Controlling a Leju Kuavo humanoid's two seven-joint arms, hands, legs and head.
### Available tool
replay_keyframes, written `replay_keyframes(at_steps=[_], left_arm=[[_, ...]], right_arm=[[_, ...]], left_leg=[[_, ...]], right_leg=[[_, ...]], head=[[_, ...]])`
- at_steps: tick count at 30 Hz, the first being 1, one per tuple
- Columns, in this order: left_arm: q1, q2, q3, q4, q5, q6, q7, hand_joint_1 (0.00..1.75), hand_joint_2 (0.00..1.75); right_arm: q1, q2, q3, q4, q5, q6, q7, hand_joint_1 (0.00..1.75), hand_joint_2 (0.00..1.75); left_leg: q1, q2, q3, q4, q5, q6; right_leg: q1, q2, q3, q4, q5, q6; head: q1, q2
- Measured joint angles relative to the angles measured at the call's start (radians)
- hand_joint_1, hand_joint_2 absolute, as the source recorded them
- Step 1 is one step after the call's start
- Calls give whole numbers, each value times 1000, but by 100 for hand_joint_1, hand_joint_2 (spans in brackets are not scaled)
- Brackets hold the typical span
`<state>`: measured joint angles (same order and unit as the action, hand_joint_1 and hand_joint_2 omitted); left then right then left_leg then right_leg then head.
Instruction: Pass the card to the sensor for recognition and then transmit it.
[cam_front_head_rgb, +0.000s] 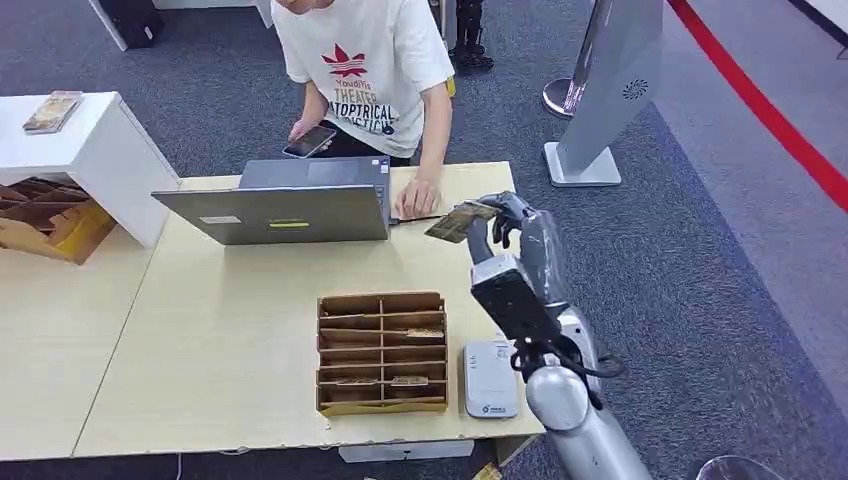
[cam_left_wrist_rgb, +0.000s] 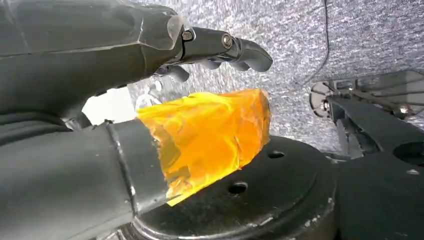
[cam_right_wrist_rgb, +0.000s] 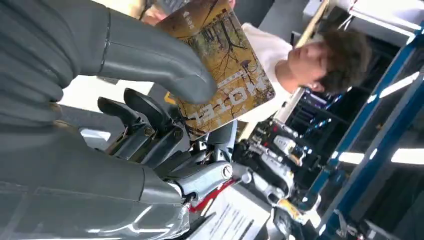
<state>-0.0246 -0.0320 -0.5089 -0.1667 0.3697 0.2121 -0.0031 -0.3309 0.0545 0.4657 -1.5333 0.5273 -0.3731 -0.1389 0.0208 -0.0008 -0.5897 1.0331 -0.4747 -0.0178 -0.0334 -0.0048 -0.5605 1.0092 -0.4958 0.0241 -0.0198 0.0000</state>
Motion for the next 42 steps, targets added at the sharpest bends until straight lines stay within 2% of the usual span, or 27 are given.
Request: replay_keyframes(at_steps=[4, 8, 17, 24, 30, 31, 33, 34, 40, 41, 42], left_arm=[[-6, 7, -19, 0, -18, -2, 13, 0, 0], [-15, 13, -32, 0, -37, -6, 25, 0, 0], [-45, 25, -74, -2, -81, -20, 66, 0, 0], [-59, 28, -97, -3, -100, -26, 84, 0, 0], [-66, 28, -102, -5, -101, -26, 84, 0, 0], [-66, 28, -102, -5, -101, -26, 84, 0, 0], [-66, 28, -102, -5, -101, -26, 84, 0, 0], [-66, 28, -102, -5, -101, -26, 84, 0, 0], [-62, 27, -102, -5, -88, -24, 82, 0, 0], [-60, 27, -102, -5, -85, -23, 80, 0, 0], [-57, 27, -102, -5, -82, -22, 76, 0, 0]], right_arm=[[-88, 30, 7, 93, -19, 7, 28, 175, 175], [-164, 57, 8, 207, -33, 2, 30, 175, 175], [-340, 113, 8, 496, 5, -28, 86, 175, 175], [-425, 135, -1, 680, 21, -57, 108, 175, 175], [-453, 143, -6, 760, 26, -64, 108, 175, 175], [-453, 143, -7, 767, 26, -64, 108, 0, 175], [-455, 145, -7, 781, 27, -59, 108, 0, 175], [-456, 145, -7, 787, 27, -56, 108, 0, 0], [-441, 146, -10, 801, -7, 0, 64, 0, 0], [-431, 147, -11, 793, -14, 8, 55, 0, 175], [-417, 148, -11, 783, -22, 11, 47, 0, 175]], left_leg=[[0, 0, 0, 0, 1, 0], [0, 0, 0, 0, 1, 0], [0, -1, 0, 0, 1, 0], [0, -1, 0, 0, 1, 0], [0, -1, 0, 0, 1, 0], [0, -1, 0, 0, 1, 0], [0, -1, 0, 0, 1, 0], [0, -1, 0, 0, 1, 0], [0, -1, 0, 0, 1, 0], [0, -1, 0, 0, 1, 0], [0, -1, 0, 0, 1, 0]], right_leg=[[0, 0, 0, 0, 0, 0], [0, -1, 0, 0, 0, 0], [0, -1, 0, 0, 1, -1], [0, 0, 0, 0, 1, -1], [0, -1, 0, 0, 1, -1], [0, -1, 0, 0, 1, -1], [0, -1, 0, 0, 1, -1], [0, -1, 0, 0, 1, -1], [0, -1, 0, 0, 1, -1], [0, -1, 0, 0, 1, -1], [0, -1, 0, 0, 1, -1]], head=[[0, 0], [0, 0], [1, 0], [1, 0], [0, 0], [1, 0], [0, 0], [0, 0], [0, 0], [0, 0], [0, 0]])
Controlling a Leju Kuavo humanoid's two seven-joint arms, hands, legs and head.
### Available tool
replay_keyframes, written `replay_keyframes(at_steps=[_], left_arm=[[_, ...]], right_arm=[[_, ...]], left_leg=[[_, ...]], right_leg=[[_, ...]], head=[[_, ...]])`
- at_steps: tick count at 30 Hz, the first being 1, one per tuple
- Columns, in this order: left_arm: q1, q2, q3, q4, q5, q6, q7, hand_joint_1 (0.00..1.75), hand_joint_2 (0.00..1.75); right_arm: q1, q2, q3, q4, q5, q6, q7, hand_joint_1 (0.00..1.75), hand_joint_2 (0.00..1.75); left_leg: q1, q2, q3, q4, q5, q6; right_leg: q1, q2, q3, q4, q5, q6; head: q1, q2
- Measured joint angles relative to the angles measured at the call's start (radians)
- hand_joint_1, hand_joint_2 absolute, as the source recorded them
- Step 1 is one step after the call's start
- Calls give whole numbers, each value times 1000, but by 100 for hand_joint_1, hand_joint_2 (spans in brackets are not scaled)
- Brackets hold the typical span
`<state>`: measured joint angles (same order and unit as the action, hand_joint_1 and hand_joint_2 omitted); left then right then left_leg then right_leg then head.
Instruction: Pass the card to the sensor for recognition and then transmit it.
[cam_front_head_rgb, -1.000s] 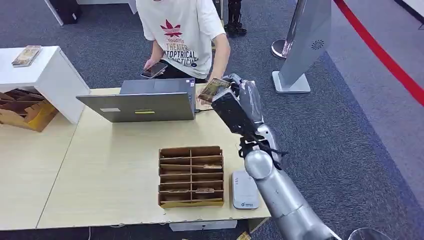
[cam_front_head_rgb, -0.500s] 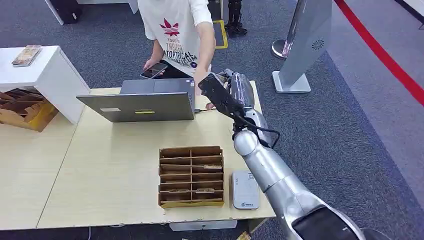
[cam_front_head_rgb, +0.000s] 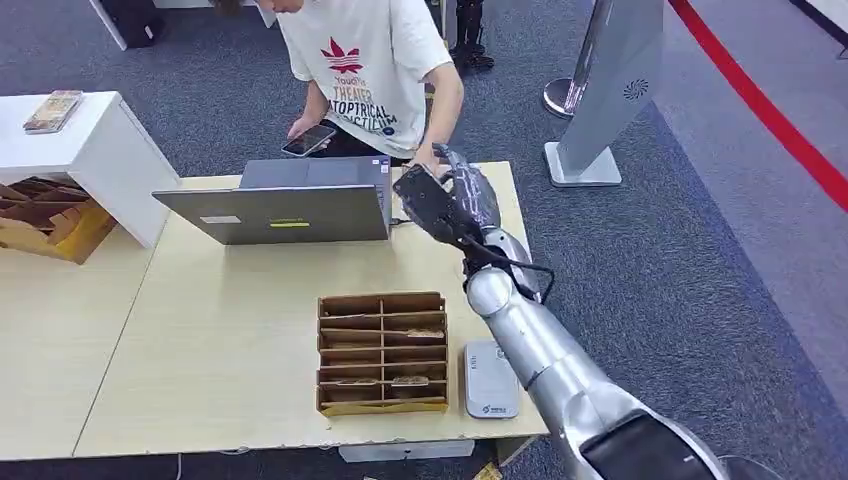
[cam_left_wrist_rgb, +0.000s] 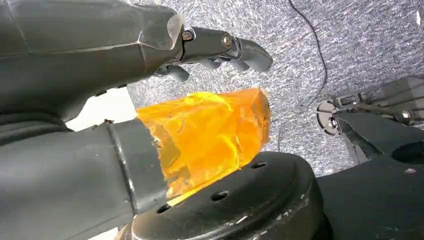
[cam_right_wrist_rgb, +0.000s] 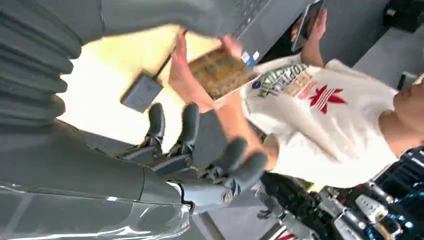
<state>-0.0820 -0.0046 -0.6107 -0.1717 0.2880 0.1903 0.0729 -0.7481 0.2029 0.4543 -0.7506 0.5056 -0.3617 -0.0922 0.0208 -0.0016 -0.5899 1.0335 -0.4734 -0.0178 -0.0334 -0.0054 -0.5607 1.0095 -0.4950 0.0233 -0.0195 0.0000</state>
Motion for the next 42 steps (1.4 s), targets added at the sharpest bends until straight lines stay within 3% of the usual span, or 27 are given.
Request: replay_keyframes(at_steps=[4, 12, 19, 22, 24, 27, 42], left_arm=[[9, -2, 0, 0, 15, 6, -13, 0, 0], [37, -6, 18, 0, 72, 24, -54, 0, 0], [39, -7, 19, 0, 74, 24, -54, 0, 0], [53, -11, 44, 0, 107, 33, -61, 0, 0], [64, -16, 72, 0, 128, 40, -67, 0, 0], [67, -20, 85, 0, 135, 40, -70, 0, 0], [68, -23, 100, 0, 138, 40, -75, 0, 0]], right_arm=[[67, 4, -1, -85, -45, 23, -17, 0, 175], [294, -8, 32, -389, -168, 71, -63, 0, 175], [303, -9, 33, -395, -170, 71, -63, 0, 175], [436, -47, 64, -559, -207, 67, -73, 0, 175], [548, -98, 84, -681, -176, 55, -78, 0, 175], [585, -125, 92, -723, -131, 47, -76, 0, 175], [630, -189, 149, -795, 88, 32, -38, 0, 175]], left_leg=[[0, 0, 0, 0, 0, 0], [0, 0, 0, 0, -1, 0], [0, 0, 0, 0, -1, 0], [0, 0, -1, 0, -1, 0], [0, 0, -1, 0, -1, 0], [0, 0, -1, 0, -1, 0], [0, 0, -1, 0, -1, 0]], right_leg=[[0, 0, 0, 0, 0, 0], [0, 0, -1, -1, -1, 1], [0, 0, -1, -1, -1, 1], [0, 0, -1, -1, -1, 1], [0, 0, -1, -1, -1, 1], [0, 0, -1, -1, -1, 1], [0, 0, -1, -1, -1, 1]], head=[[0, 0], [0, 0], [0, 0], [0, 0], [0, 0], [0, 0], [0, 0]])
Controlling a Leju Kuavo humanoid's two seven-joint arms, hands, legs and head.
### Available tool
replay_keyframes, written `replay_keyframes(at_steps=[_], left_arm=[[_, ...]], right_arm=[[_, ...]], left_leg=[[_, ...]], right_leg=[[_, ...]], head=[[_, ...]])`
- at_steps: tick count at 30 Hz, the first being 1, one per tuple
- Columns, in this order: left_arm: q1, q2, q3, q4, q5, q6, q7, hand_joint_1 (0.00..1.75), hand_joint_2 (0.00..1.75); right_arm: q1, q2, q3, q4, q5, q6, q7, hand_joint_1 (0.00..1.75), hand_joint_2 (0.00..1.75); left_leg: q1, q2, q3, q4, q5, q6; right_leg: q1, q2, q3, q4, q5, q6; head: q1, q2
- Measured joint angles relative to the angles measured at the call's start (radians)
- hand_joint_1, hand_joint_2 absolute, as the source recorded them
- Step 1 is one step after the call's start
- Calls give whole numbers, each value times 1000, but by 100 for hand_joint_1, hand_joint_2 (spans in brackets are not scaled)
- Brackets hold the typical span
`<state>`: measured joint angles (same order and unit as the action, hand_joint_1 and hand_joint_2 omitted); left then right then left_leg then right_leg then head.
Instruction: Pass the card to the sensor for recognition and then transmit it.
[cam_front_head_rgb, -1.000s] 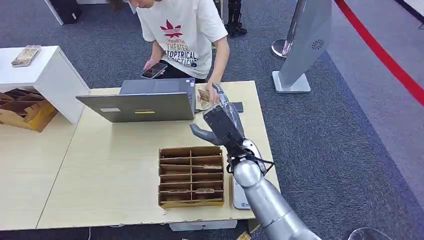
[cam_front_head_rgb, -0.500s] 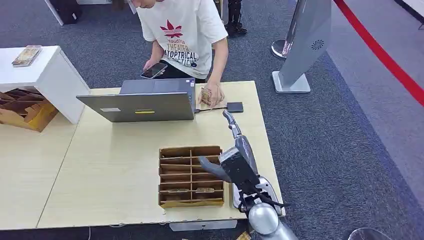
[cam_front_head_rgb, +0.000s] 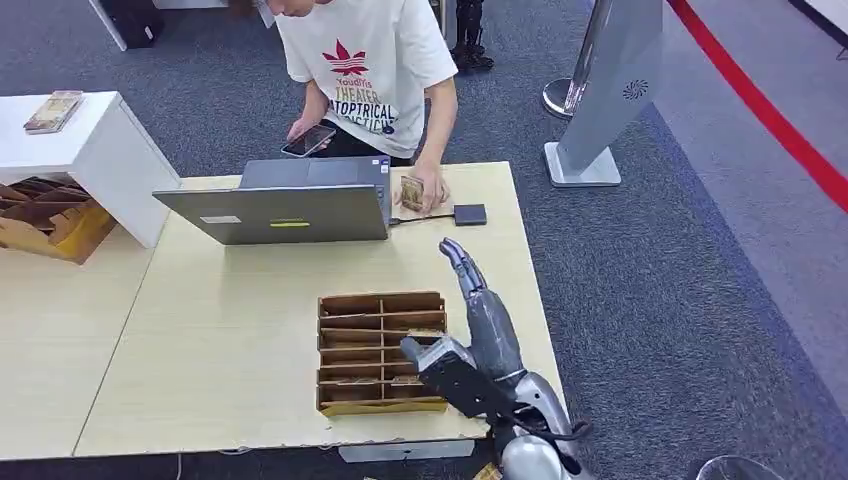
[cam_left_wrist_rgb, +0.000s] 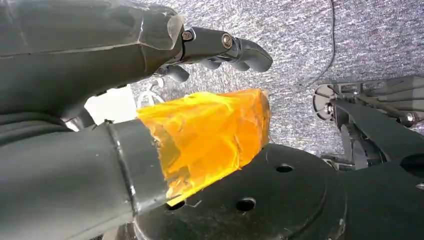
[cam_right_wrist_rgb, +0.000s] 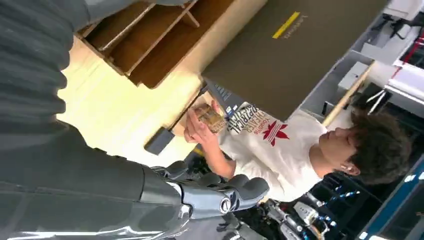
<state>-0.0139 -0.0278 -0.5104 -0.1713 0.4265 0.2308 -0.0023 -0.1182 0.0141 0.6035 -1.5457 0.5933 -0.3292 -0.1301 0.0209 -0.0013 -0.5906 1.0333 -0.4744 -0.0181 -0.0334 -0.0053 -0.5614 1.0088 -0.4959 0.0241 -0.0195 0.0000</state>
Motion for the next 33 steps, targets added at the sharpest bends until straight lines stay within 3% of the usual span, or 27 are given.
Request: replay_keyframes(at_steps=[1, 2, 7, 8, 10, 12, 13, 17, 18, 19, 20, 22, 28, 30, 33], left_arm=[[0, 0, 0, 0, 0, 0, 0, 0, 0], [0, 0, 1, 0, 0, 0, 0, 0, 0], [0, 0, 1, 0, -1, -2, 0, 0, 0], [0, 0, 1, 0, -1, -2, 0, 0, 0], [0, 0, 1, 0, -1, -2, 0, 0, 0], [0, 0, 1, 0, -1, -2, 0, 0, 0], [0, 0, 1, 0, -1, -2, 0, 0, 0], [0, 0, 1, 0, -1, -3, 0, 0, 0], [0, 0, 1, 0, -1, -3, 0, 0, 0], [0, 0, 1, 0, -1, -3, 0, 0, 0], [0, 0, 1, 0, -1, -3, 0, 0, 0], [0, 0, 1, 0, -1, -3, 0, 0, 0], [0, 1, 1, 0, -2, -4, 0, 0, 0], [0, 2, 1, 0, -2, -5, 0, 0, 0], [0, 3, 1, 0, -2, -5, 0, 0, 0]], right_arm=[[0, -3, 7, 1, 21, -1, 8, 0, 175], [0, -5, 13, 3, 35, -1, 12, 17, 175], [-9, -17, 46, 27, 115, -4, 31, 17, 175], [-10, -19, 51, 33, 123, -5, 33, 28, 175], [-14, -21, 59, 42, 129, -6, 33, 131, 175], [-16, -24, 64, 49, 134, -7, 35, 129, 175], [-17, -25, 66, 52, 142, -8, 40, 99, 175], [-23, -30, 76, 73, 172, -17, 52, 99, 175], [-24, -31, 79, 77, 175, -17, 55, 49, 175], [-25, -32, 80, 81, 176, -17, 56, 26, 175], [-26, -33, 83, 85, 176, -17, 57, 23, 175], [-30, -35, 87, 93, 180, -17, 58, 21, 175], [-38, -36, 98, 116, 203, -17, 69, 45, 175], [-41, -36, 101, 125, 207, -17, 74, 40, 175], [-45, -36, 106, 138, 212, -17, 78, 52, 175]], left_leg=[[0, 0, 0, 0, 0, 0], [0, 0, 0, 0, 0, 0], [0, 0, 0, 0, 0, 0], [0, 0, 0, 0, 0, 0], [0, 0, 0, 0, 0, 0], [0, 0, 0, 0, 0, 0], [0, 0, 0, 0, 0, 0], [0, 0, 0, 0, 0, 0], [0, 0, 0, 0, 0, 0], [0, 0, 0, 0, 0, 0], [0, 0, 0, 0, 0, 0], [0, 0, 0, 0, 0, 0], [0, 0, 0, 0, 0, 0], [0, 0, 0, 0, 0, 0], [0, 0, 0, 0, 0, 0]], right_leg=[[0, 0, 0, 0, 0, 0], [0, 0, 0, 0, 0, 0], [0, 0, 0, 0, 0, 0], [0, 0, 0, 0, 0, 0], [0, 0, 0, 0, 0, 0], [0, 0, 0, 0, 0, 0], [0, 0, 0, 0, 0, 0], [0, 0, 0, 0, 0, 0], [0, 0, 0, 0, 0, 0], [0, 0, 0, 0, 0, 0], [0, 0, 0, 0, 0, 0], [0, 0, 0, 0, 0, 0], [0, 0, 0, 0, 0, 0], [0, 0, 0, 0, 0, 0], [0, 0, 0, 0, 0, 0]], head=[[0, 0], [0, 0], [0, 0], [0, 0], [0, 0], [0, 0], [0, 0], [0, 0], [0, 0], [0, 0], [0, 0], [0, 0], [0, 0], [0, 0], [0, 0]])
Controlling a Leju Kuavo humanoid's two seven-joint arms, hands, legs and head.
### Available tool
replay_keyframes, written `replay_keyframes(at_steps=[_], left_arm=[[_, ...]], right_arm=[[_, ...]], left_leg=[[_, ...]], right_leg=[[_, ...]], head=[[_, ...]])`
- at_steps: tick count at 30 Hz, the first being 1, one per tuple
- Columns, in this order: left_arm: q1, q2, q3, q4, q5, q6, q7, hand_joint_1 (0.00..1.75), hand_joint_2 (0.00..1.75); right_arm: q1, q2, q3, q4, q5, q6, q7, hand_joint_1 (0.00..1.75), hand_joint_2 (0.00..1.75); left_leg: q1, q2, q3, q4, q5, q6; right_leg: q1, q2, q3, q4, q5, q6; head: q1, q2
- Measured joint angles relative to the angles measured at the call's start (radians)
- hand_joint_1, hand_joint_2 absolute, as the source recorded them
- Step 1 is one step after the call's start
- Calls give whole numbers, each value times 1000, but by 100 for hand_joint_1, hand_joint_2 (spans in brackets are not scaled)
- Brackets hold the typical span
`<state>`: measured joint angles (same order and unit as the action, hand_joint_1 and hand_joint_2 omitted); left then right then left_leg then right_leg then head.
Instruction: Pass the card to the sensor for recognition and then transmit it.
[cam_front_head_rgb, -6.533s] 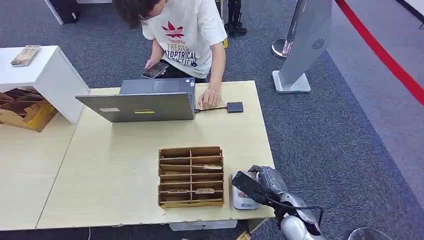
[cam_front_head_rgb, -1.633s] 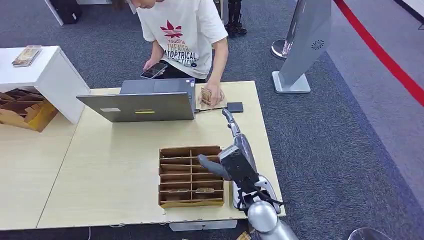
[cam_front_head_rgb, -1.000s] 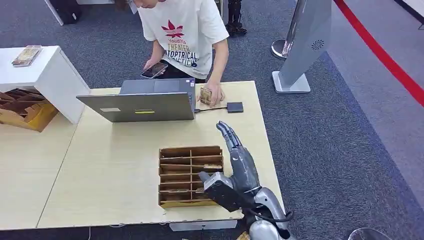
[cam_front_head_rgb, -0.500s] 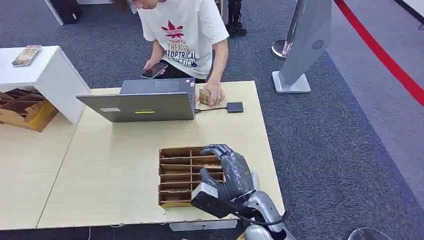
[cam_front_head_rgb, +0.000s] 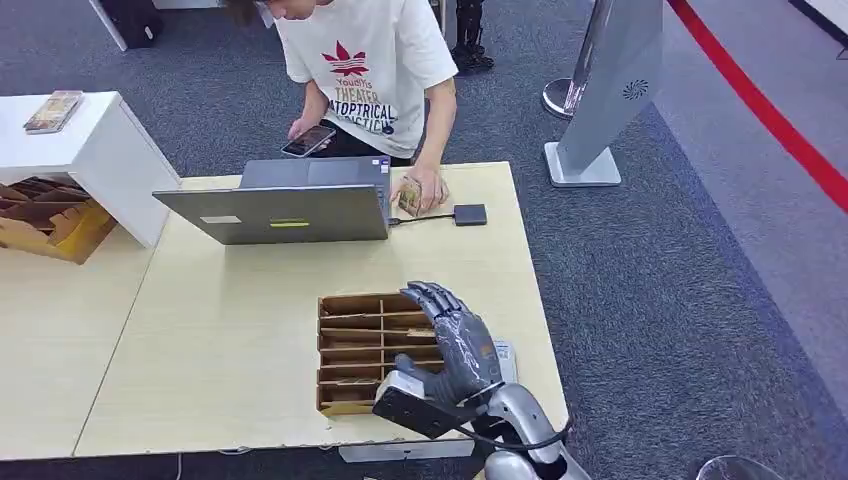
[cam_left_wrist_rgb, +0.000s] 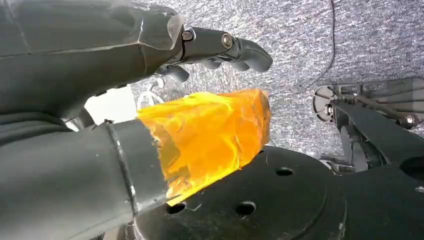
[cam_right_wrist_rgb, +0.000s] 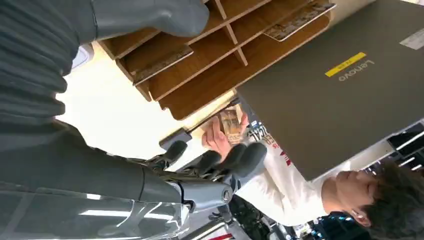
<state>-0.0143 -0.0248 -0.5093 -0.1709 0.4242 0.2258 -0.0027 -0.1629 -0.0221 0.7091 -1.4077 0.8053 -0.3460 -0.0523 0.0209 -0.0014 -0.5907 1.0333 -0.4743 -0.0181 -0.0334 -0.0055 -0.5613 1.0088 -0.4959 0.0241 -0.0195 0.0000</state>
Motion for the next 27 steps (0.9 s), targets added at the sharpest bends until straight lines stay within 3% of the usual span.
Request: replay_keyframes(at_steps=[14, 24, 27], left_arm=[[0, 1, 0, 0, -3, -1, 6, 0, 0], [-1, 1, 0, 0, -9, -1, 9, 0, 0], [-1, 1, 0, 0, -10, -2, 10, 0, 0]], right_arm=[[-13, 0, 2, 67, 17, 1, 24, 44, 175], [-25, 0, 0, 109, 30, -2, 38, 54, 175], [-28, 0, -4, 122, 35, -3, 39, 65, 175]], left_leg=[[0, 0, 0, 0, 0, 0], [0, 0, 0, 0, 0, 0], [0, 0, 0, 0, 0, 0]], right_leg=[[0, 0, 0, 0, 0, 0], [0, 0, 0, 0, 0, 0], [0, 0, 0, 0, 0, 0]], head=[[0, 0], [0, 0], [0, 0]])
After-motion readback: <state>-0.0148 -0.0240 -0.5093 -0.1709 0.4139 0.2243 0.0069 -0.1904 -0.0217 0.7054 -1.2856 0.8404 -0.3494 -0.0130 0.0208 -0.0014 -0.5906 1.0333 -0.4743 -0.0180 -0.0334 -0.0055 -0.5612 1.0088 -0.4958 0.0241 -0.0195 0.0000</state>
